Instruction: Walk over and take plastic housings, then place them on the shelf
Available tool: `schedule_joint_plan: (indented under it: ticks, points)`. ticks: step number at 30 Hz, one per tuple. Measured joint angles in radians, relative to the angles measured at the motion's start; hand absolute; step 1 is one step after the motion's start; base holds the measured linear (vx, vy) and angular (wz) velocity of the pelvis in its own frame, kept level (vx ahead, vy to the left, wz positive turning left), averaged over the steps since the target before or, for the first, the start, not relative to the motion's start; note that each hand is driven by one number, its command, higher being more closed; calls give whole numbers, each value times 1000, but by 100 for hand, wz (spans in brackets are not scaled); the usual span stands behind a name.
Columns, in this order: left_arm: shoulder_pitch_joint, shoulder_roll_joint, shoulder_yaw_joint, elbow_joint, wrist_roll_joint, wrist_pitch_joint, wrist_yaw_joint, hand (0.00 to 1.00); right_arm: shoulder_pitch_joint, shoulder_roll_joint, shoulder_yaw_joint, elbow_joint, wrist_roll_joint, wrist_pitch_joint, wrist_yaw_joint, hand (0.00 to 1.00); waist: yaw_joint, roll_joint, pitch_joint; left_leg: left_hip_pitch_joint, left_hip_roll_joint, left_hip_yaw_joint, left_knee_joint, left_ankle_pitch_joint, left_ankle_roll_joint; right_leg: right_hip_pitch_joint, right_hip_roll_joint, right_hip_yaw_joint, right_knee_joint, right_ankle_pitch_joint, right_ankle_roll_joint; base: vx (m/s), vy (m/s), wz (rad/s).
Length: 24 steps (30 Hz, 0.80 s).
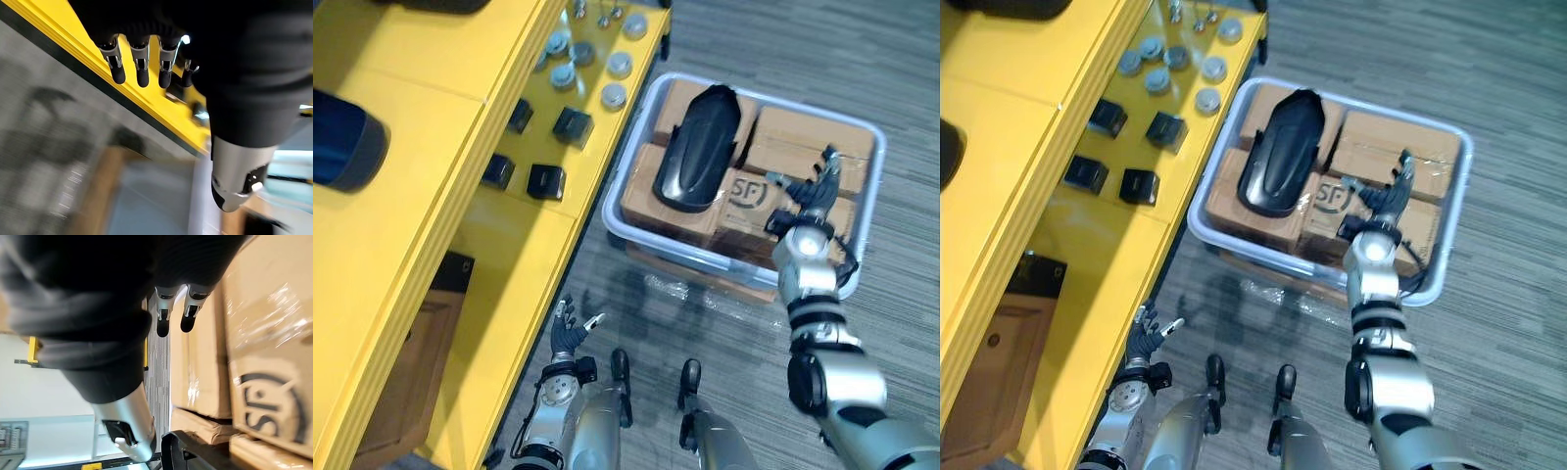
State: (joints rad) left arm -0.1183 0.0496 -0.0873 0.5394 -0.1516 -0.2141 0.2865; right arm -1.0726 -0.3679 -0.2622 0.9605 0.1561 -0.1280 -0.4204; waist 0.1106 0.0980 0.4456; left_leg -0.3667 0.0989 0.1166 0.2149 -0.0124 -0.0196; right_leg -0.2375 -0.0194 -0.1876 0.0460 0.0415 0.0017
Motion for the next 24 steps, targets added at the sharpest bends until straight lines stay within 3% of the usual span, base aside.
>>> schedule_joint_plan:
  ticks: [3,6,16,19,20,24]
  points:
    - [-4,-3,-58,42,0,-1,-1,0,-85,-99,-3,115,38,11,-7,0,36,41,20,-43,-10,-47,33,0,1,-27,-9,-21,40,-4,6,6,62,39]
    - [-1,-5,-84,91,0,-2,-4,0,-175,-167,3,214,49,28,-8,0,58,65,31,-94,-22,-84,70,-3,5,-68,-23,-47,88,-20,19,-19,79,34]
    - [9,-19,-173,140,-3,-8,-42,0,-326,-409,186,397,67,75,37,0,106,116,44,-280,-64,-172,176,-4,24,-195,-62,-135,184,-89,22,-59,31,26]
    - [-3,-30,-176,137,-14,-9,-52,0,-348,-446,231,433,40,116,42,0,130,119,42,-323,-71,-176,187,1,30,-252,-77,-148,233,-105,23,-14,-9,9]
    - [-5,-33,-175,134,-22,-9,-52,0,-350,-446,251,433,26,125,40,100,132,119,42,-337,-71,-178,195,1,30,-265,-80,-151,248,-107,22,16,-31,7]
    - [-11,-50,-176,111,-25,-8,-49,0,-392,-479,377,432,-9,161,11,100,150,119,42,-360,-72,-177,204,1,29,-306,-92,-155,297,-119,20,24,-45,1]
